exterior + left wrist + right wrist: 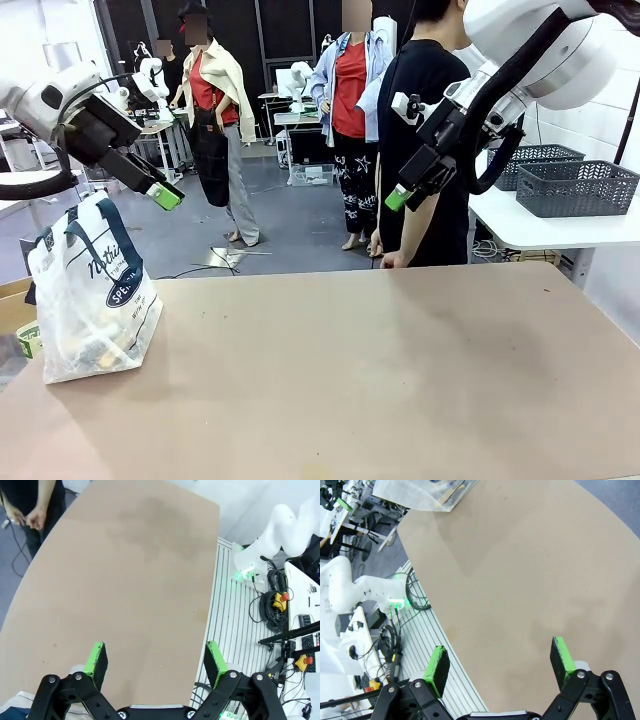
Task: Transfer purchased items from the store into the shopping bag.
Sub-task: Move the Reusable shopping bag to the right side of the table.
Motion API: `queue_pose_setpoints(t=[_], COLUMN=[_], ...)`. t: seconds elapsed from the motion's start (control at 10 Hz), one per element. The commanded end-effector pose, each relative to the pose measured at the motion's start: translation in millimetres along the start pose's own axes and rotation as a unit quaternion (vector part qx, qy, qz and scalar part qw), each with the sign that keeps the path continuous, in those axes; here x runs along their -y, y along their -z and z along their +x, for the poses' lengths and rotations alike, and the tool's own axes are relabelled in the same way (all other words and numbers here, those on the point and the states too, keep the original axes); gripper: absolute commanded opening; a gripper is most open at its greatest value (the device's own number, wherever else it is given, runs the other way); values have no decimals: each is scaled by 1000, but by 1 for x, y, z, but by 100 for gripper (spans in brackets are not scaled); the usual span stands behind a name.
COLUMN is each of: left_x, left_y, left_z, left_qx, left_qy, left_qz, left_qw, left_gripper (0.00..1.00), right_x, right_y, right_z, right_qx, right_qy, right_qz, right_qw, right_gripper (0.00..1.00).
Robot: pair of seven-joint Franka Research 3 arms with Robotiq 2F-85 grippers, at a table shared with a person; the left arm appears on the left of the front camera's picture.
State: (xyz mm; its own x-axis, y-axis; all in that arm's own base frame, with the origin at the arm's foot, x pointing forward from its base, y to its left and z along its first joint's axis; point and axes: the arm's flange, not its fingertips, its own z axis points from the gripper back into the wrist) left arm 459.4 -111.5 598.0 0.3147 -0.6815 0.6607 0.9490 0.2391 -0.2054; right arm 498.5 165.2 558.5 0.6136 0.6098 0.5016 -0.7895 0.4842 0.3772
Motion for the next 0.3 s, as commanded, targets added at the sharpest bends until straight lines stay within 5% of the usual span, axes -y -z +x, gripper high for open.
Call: queue_pose_setpoints(t=[0.0, 0.2], left_x=[1, 1], left_y=[-3, -3], left_z=[2, 2], left_qx=[6, 6], left_qy=[1, 1], left_qz=[0, 0], left_qw=[1000, 1000], left_gripper=[100, 100], right_x=[-1, -1], right_y=[-1, -1], right_z=[-1, -1], right_qx=[5, 5], right_qy=[4, 4], right_qz=[9, 9], right_qw=[1000, 1000], right_gripper=[100, 100])
